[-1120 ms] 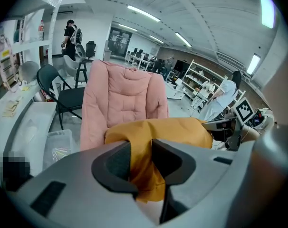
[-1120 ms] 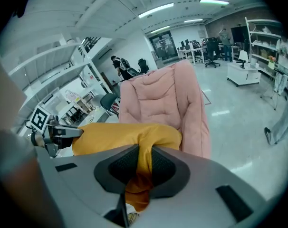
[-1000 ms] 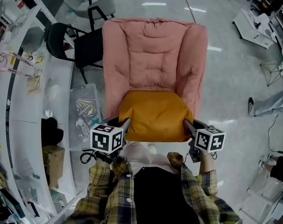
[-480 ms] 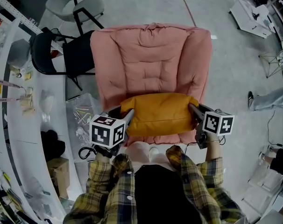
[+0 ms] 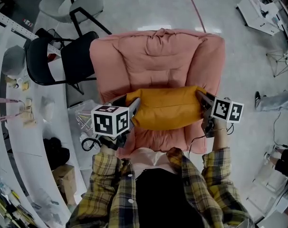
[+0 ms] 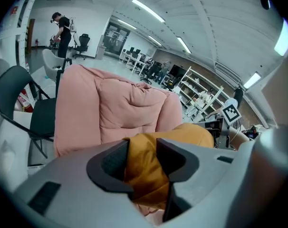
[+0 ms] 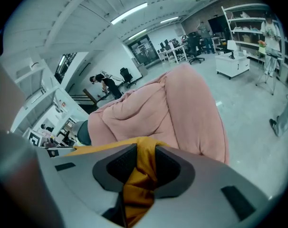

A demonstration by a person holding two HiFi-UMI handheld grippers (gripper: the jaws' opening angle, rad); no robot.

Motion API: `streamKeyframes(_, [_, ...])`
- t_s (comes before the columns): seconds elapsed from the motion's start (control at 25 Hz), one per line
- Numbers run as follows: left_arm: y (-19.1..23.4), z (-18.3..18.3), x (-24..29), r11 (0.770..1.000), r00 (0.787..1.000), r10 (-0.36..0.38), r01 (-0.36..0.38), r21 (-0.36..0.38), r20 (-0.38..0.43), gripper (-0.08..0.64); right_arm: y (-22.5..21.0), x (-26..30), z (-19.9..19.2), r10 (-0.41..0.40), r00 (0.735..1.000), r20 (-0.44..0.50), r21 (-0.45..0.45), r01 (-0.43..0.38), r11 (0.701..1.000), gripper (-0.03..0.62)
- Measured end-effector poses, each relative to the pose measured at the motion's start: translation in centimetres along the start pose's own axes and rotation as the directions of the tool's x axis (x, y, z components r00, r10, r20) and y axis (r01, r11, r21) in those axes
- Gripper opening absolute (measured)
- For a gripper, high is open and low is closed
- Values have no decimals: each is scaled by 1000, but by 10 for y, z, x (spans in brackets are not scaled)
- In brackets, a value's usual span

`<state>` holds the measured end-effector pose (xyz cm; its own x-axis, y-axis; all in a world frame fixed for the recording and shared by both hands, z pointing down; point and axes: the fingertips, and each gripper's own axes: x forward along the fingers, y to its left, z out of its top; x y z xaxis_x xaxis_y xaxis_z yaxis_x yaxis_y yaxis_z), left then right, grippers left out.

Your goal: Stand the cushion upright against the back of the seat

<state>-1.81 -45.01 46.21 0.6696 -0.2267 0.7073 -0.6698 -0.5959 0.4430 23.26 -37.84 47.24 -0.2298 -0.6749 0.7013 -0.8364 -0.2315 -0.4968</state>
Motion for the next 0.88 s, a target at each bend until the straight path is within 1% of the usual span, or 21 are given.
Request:
streamKeyframes(0.16, [19,25,22,1000,1000,17,-17,-10,-5,178,-6,28,25,-15,1000,-2,30,15,999,97])
streamKeyframes(0.36, [45,49,46,999,1000,26,-26,-45,-13,183,-12,63,50,-23,1000,-14,67,24,997,98])
streamKeyframes(0.52, [62,61,62,997,999,40,-41,-67,-15,184,-17,87,64,-27,999,-41,83,30,996,101])
streamKeyframes(0.68, [71,78,73,996,998,60,-61,-59,-13,186,-22,103,76,-33,997,-63,95,39,995,103])
streamKeyframes(0.88, [81,88,85,995,997,73,-74,-72,-12,187,-27,118,85,-34,996,-82,107,42,993,104])
